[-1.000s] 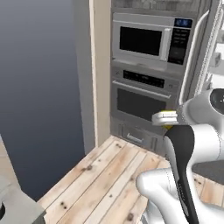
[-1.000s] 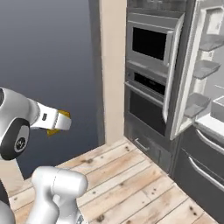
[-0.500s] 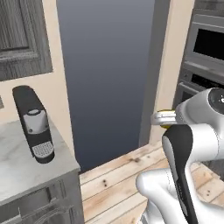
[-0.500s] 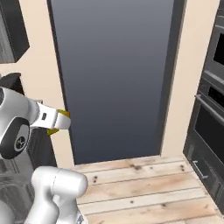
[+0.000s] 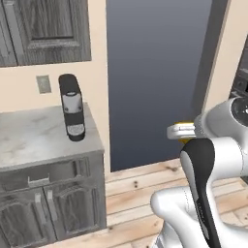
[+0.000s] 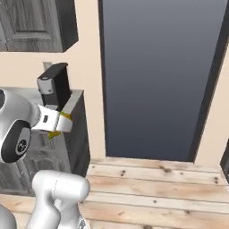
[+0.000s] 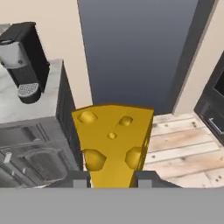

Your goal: Pick the cheese from the fridge and the cheese grater from the cabinet and place them next to the salad bowl.

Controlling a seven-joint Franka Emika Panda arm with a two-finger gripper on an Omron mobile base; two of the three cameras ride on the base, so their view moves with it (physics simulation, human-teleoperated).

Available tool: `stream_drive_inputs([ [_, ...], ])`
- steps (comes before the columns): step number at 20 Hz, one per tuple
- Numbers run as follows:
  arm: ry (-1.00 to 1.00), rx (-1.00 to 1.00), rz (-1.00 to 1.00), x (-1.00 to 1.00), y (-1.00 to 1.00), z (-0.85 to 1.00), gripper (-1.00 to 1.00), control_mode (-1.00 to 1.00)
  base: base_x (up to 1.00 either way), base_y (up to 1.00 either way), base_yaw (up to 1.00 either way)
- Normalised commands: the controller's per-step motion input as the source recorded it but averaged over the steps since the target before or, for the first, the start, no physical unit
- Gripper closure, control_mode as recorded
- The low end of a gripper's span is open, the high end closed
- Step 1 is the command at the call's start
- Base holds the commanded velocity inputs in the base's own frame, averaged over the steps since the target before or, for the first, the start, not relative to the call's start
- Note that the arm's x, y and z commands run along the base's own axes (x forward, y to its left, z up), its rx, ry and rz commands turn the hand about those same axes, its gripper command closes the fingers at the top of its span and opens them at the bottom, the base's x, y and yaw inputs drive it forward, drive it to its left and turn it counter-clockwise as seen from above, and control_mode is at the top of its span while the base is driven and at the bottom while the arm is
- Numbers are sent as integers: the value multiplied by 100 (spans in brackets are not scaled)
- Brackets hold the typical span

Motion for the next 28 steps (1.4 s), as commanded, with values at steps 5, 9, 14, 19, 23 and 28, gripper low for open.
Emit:
stream_drive_inputs([
  [5,0,0,0,0,0,0,100,100,-69,0,48],
  [9,0,0,0,0,0,0,100,100,-8,16,64],
  [14,0,0,0,0,0,0,100,100,0,28,84],
  [19,0,0,0,0,0,0,100,100,0,26,78],
  [23,0,0,0,0,0,0,100,100,0,4,78],
  [28,0,0,0,0,0,0,100,100,0,0,72],
])
